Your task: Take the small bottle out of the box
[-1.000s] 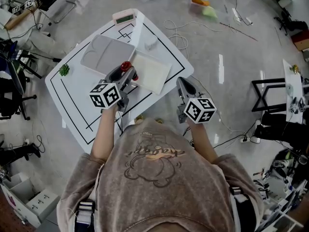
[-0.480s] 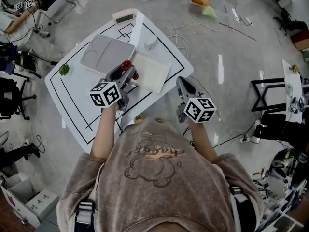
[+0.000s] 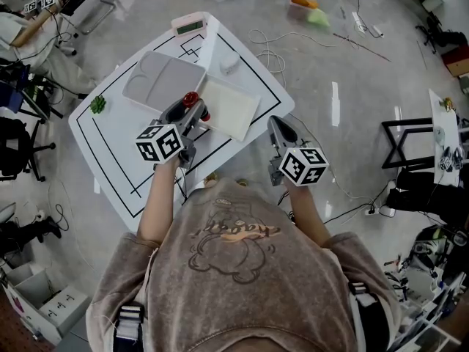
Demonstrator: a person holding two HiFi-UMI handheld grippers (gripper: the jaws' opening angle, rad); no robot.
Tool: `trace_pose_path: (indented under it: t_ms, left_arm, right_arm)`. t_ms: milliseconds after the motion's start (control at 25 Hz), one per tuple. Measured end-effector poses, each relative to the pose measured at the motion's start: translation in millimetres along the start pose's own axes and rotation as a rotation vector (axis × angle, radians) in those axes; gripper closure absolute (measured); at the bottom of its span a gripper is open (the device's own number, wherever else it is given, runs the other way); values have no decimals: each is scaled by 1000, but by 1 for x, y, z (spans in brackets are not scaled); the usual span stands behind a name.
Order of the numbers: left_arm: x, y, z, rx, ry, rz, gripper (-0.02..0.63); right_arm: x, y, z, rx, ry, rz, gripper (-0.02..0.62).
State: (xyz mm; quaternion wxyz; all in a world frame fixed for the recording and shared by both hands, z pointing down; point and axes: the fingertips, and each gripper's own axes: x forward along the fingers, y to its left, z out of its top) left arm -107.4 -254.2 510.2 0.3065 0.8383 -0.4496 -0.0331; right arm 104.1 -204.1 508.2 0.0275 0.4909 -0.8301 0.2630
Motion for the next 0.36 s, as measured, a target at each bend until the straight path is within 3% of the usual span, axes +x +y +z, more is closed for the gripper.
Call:
trace_pose_path:
  t_ms: [360]
  left_arm:
    - [0,3,-2,1,7,3,393]
  right_arm:
    - [2,0,-2,-3,5,4,600]
